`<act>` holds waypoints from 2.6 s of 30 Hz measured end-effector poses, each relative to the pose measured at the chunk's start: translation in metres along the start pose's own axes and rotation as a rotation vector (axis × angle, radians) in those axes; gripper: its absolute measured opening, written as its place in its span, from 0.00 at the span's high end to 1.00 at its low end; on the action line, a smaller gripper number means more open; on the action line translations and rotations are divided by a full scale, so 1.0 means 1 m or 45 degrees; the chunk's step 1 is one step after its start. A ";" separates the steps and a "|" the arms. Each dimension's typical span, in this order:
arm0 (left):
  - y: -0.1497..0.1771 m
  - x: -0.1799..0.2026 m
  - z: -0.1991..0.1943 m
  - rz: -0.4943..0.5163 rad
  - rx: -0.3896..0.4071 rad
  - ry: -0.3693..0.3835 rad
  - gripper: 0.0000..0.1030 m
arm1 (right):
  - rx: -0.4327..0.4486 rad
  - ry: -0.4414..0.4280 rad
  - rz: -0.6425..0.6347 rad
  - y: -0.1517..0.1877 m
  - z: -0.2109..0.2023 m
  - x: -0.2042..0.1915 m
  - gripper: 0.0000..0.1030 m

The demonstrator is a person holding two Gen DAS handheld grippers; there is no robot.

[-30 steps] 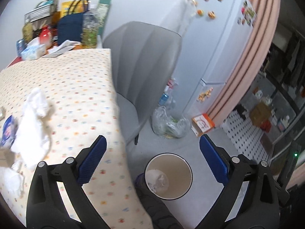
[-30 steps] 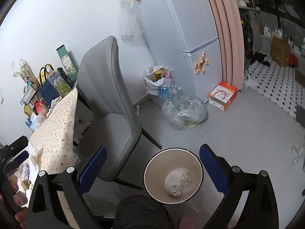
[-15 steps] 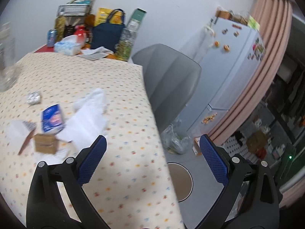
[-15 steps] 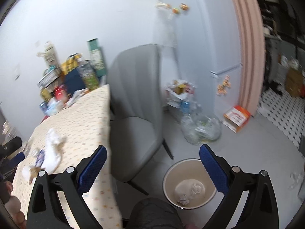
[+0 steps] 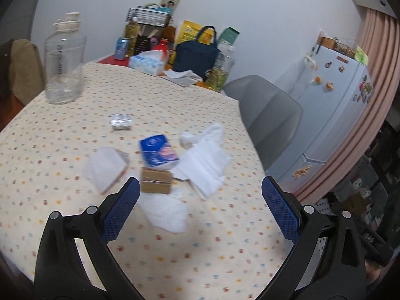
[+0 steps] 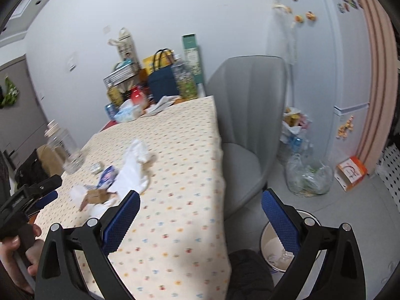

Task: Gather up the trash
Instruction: 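Move both tools back over the table toward the tissues, then grasp the white tissue with the left gripper while the right gripper grasps the white mask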

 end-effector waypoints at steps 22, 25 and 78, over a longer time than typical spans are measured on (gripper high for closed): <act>0.009 -0.126 0.023 -0.172 -0.065 -0.208 0.10 | -0.155 -0.194 -0.174 0.018 0.059 -0.099 0.08; 0.014 -0.128 0.034 -0.151 -0.098 -0.225 0.13 | -0.197 -0.213 -0.179 0.024 0.076 -0.108 0.12; -0.016 -0.007 0.042 0.251 -0.101 -0.090 0.67 | -0.265 -0.386 -0.077 0.006 0.084 -0.102 0.97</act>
Point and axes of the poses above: each gripper's, at about its wrist camera, not at the fingertips, and z roughly the way its jaws point, x to its right, y to its underside, the point moved 7 cm from there along z, roughly the way its jaws point, and after that the axes turned 6 degrees about x, right-handed, at the moved point
